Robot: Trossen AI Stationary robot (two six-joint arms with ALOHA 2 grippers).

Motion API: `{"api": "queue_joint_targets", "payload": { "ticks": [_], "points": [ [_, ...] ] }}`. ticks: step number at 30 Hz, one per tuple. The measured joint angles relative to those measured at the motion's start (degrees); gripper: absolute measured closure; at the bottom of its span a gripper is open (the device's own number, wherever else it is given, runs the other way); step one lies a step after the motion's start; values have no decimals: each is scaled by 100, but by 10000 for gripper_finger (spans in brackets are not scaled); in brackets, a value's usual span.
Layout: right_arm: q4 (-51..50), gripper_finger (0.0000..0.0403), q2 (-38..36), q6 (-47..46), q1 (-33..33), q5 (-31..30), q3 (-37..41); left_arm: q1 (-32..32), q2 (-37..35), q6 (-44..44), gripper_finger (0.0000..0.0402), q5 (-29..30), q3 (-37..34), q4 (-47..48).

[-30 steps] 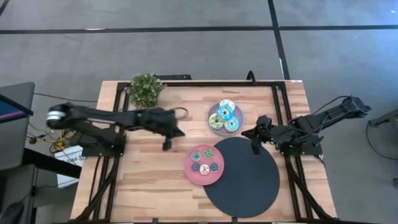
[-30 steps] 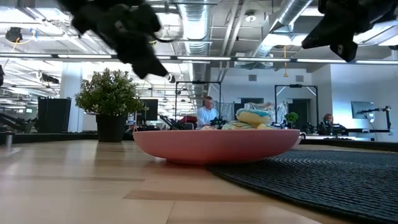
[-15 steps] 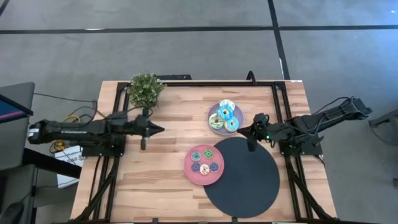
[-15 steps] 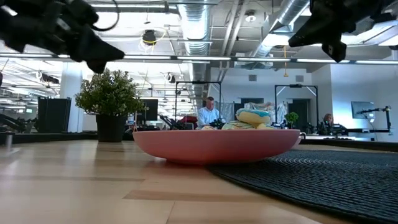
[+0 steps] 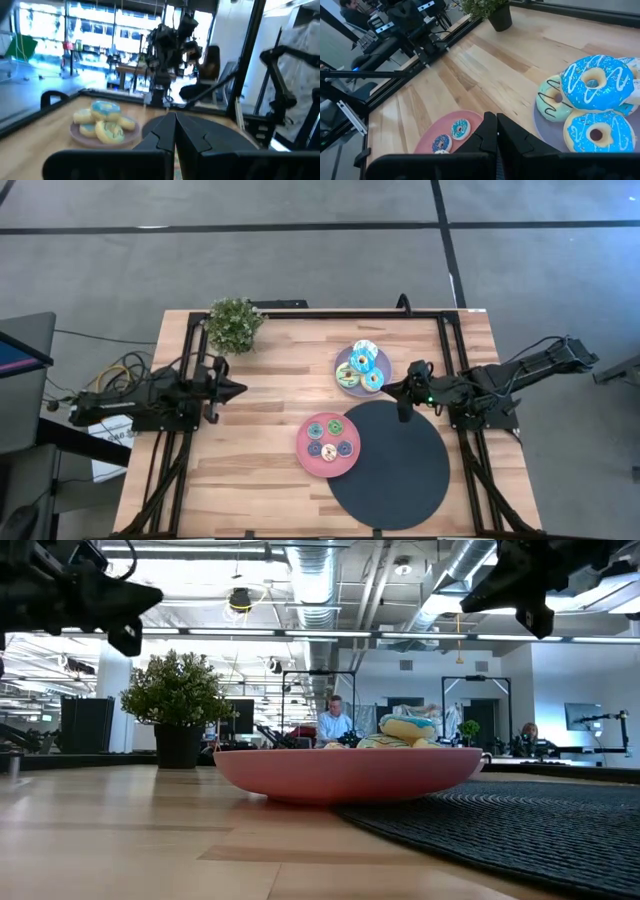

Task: Pick & Place donuts
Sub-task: Return to Home Position

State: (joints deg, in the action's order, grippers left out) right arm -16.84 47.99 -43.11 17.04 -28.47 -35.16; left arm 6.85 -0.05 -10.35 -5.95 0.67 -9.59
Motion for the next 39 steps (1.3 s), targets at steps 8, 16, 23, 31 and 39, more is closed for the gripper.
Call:
{"api": "queue_joint_targets", "payload": {
  "ticks": [8, 16, 23, 31, 39],
  "points": [
    [26, 403, 0, 0, 0, 0, 0, -7, 12, 808, 401, -20, 4, 32],
    [24, 403, 0, 0, 0, 5, 0, -6, 15, 689, 401, -426, -9, 249],
    [24, 403, 0, -1, 0, 9, 0, -107, 15, 101, 401, -431, -15, 560],
    [23, 403, 0, -2, 1, 13, 0, -455, 19, 319, 401, -254, -20, 597],
    [22, 403, 0, 0, 0, 15, 0, -496, 45, 755, 401, 627, -26, 756]
  ]
}}
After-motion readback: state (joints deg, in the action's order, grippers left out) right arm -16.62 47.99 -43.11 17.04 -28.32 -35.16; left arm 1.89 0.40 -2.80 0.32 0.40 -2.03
